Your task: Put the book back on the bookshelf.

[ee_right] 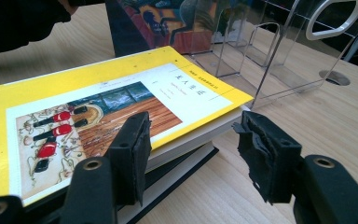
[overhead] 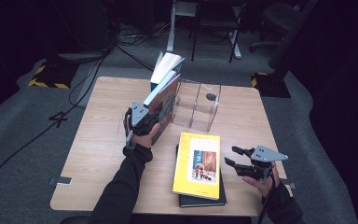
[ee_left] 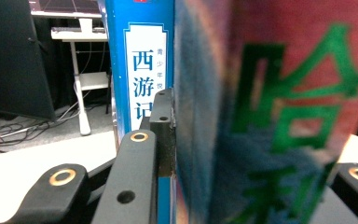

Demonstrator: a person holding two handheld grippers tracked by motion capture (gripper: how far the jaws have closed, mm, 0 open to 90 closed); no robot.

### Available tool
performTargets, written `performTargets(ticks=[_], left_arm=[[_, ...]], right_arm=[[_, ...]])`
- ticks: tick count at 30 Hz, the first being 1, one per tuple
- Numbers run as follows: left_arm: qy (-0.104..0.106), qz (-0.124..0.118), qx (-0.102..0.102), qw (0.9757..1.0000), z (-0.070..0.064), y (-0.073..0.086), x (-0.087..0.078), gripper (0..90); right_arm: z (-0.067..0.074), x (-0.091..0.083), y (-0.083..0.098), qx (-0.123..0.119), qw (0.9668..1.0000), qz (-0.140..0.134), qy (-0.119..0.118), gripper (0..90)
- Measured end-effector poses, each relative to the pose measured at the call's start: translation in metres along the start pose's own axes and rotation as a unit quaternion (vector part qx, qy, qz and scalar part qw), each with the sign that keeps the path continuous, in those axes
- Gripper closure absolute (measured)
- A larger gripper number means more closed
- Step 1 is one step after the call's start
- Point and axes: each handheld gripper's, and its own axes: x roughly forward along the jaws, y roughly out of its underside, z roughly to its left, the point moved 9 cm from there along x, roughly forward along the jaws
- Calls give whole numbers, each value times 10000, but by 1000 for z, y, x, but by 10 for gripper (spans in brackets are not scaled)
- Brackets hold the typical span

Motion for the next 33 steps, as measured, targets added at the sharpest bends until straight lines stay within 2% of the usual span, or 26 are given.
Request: performTargets(ticks=[1,3,4,5,6,7,8,10,11,13,14,17,18,19,21,24,27,29,31,33], left_arm=[[0,0,0,10000,0,0,0,701],[-28,170,-22,9998,2,9,0,673],[-28,170,-22,9998,2,9,0,649],[-58,311,-50,9995,3,18,-2,617],[-58,311,-50,9995,3,18,-2,615],[40,431,-40,9991,3,27,-6,608],[40,431,-40,9991,3,27,-6,603],[120,674,76,9976,1,39,-10,604],[192,890,144,9957,0,47,-12,603],[199,1256,318,9914,1,61,-14,590],[217,1471,327,9883,3,69,-14,591],[196,1903,233,9813,5,90,-13,581],[215,2055,268,9781,4,96,-12,591],[215,2135,327,9762,2,101,-11,632],[78,2066,234,9781,1,103,-9,688],[-59,2024,127,9792,1,103,-6,730],[-310,2031,122,9786,2,103,-3,737],[-604,1989,110,9781,0,103,2,739],[-676,1963,113,9781,-1,103,5,739],[-807,1963,142,9771,-2,102,12,739]], right_arm=[[0,0,0,9,10000,12,-7,437],[-1,0,2,14,10000,41,2,432],[-1,-1,2,29,10000,41,0,431],[-2,-1,2,62,10000,40,3,430],[-2,-1,2,62,10000,40,3,430],[-2,-1,4,54,10000,63,-4,428],[-2,-1,4,54,10000,63,-4,428],[-1,-1,5,42,9999,94,-102,418],[0,-1,6,48,9998,103,-159,415],[-3,-1,9,47,9998,145,-138,412],[-4,-2,10,81,9998,150,-127,411],[-8,-3,11,126,9998,162,-80,411],[-8,-3,11,125,9998,157,-73,412],[-9,-3,11,124,9998,152,-59,411],[-9,-3,12,104,9998,170,-64,411],[-11,-2,16,74,9997,226,29,414],[-14,0,18,141,9996,241,108,416],[-15,1,18,137,9995,225,150,417],[-14,1,18,127,9996,224,153,418],[-13,2,18,130,9996,224,139,418]])
